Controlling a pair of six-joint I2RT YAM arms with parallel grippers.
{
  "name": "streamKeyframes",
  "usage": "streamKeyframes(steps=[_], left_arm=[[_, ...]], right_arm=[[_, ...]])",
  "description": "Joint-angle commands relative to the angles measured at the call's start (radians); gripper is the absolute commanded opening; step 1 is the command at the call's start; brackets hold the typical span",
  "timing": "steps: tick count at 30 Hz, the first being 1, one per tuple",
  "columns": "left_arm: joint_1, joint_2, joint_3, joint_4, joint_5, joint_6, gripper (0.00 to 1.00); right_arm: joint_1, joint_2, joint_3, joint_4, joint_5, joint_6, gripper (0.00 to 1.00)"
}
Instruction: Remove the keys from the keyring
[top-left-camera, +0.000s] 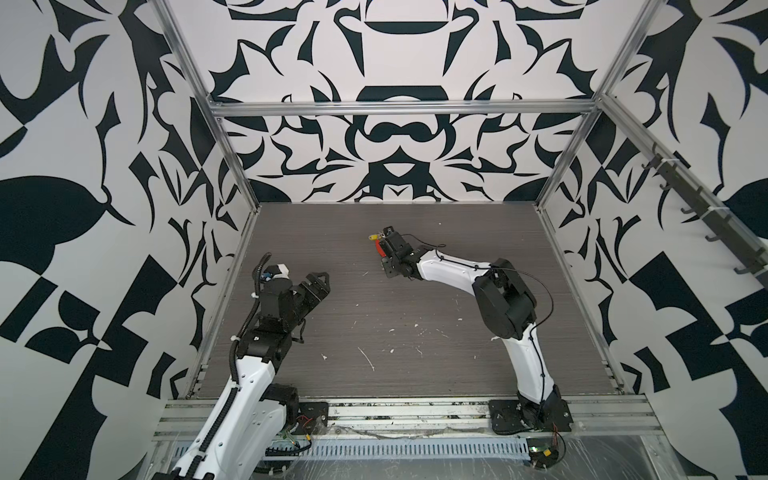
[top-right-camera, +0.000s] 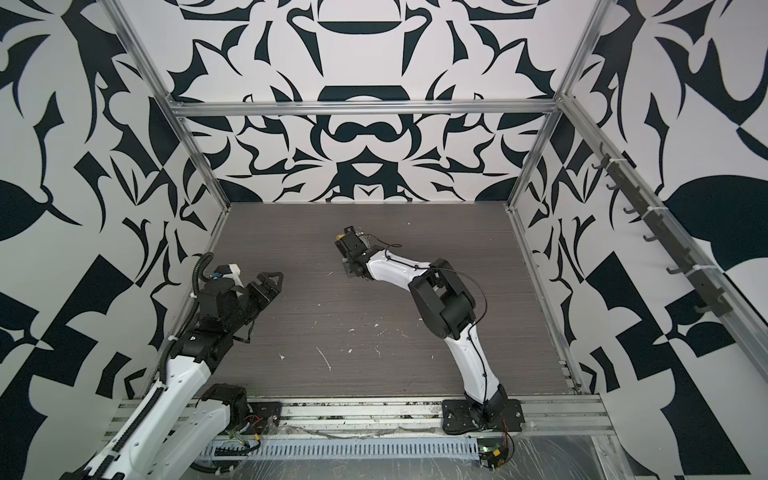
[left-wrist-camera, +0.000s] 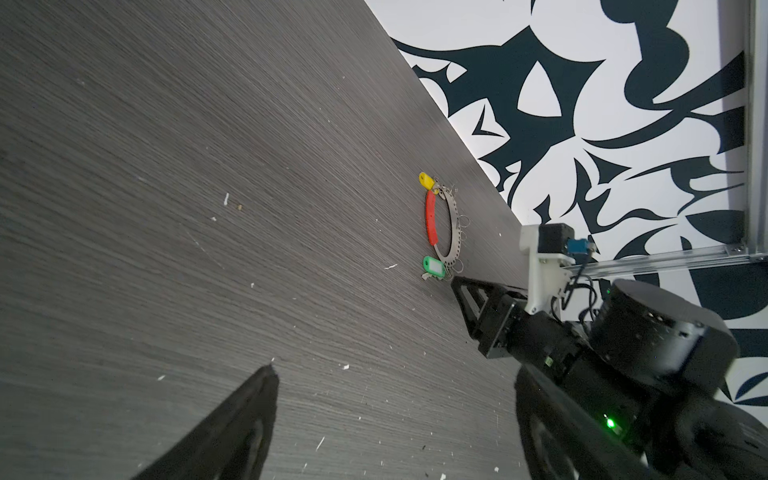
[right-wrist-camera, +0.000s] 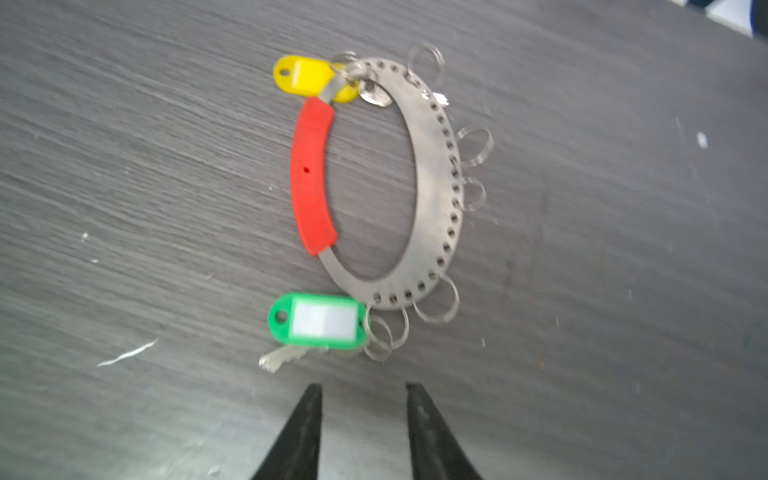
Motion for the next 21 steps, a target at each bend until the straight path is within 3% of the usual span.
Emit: streamKeyframes(steps=[1, 15, 21], left_arm=[[-0.002, -0.007, 0.018, -0.022, 0.001, 0.003, 0.92], [-0.002, 0.030, 0.033, -0.017, 0.006, 0.014, 0.92], [-0.002, 0.026, 0.041, -0.019, 0.016, 0.017, 0.92]], right_arm=[[-0.021, 0.032, 0.075, -0.065, -0.002, -0.010, 0.44], [-0.066, 0.126, 0.187, -0.078, -0.043, 0.013, 0.41], [-0.066, 0.000, 0.037, 0.099, -0.068, 0.016, 0.45]])
